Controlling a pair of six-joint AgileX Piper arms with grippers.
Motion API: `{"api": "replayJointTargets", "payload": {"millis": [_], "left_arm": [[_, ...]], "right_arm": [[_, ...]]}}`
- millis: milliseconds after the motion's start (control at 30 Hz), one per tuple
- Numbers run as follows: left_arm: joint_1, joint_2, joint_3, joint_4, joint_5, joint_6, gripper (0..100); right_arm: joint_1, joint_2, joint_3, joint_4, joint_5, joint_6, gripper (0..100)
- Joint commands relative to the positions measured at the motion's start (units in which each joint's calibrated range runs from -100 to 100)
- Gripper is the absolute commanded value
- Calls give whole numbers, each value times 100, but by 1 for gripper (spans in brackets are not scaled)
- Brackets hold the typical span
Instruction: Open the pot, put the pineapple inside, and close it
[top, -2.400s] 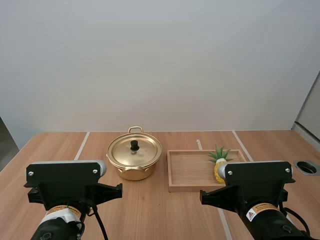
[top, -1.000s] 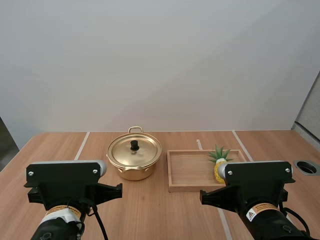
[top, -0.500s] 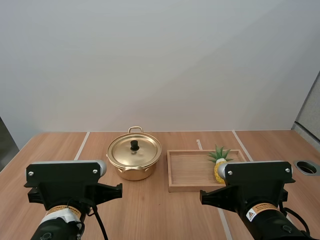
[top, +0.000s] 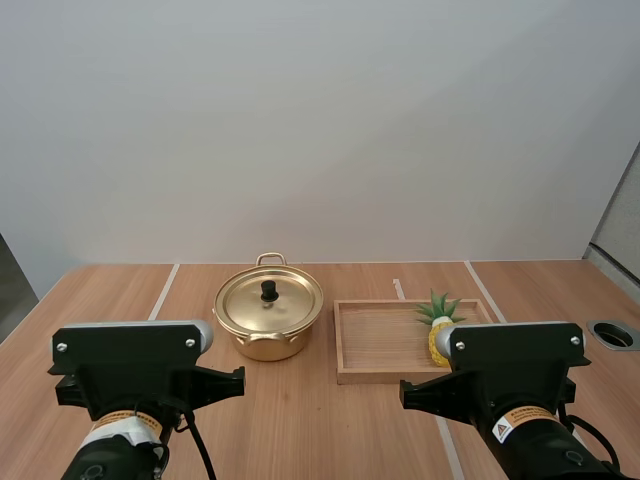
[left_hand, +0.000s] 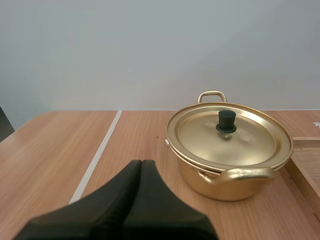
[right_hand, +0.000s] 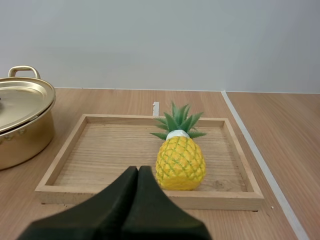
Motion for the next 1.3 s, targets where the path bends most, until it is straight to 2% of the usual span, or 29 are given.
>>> {"api": "replayJointTargets", "payload": {"millis": [0, 433, 567, 800, 1133, 1267], "left_arm": [[-3, -38, 13, 10, -77, 8, 0], [-3, -38, 13, -65, -77, 10, 0], [-3, -38, 13, -378, -458, 10, 0], [-3, -38, 13, -469, -2192, 10, 0], [-3, -38, 13, -469, -4884, 10, 0], [-3, -38, 13, -469, -5576, 10, 0]], "right_arm": [[6, -26, 0, -42, -26, 12, 0], [6, -26, 0, 36, -43, 11, 0], [6, -26, 0, 36, -90, 11, 0], [6, -26, 0, -13, -1326, 11, 0], [9, -26, 0, -616, -3042, -20, 0], [36, -26, -177, -614, -3042, -20, 0]]}}
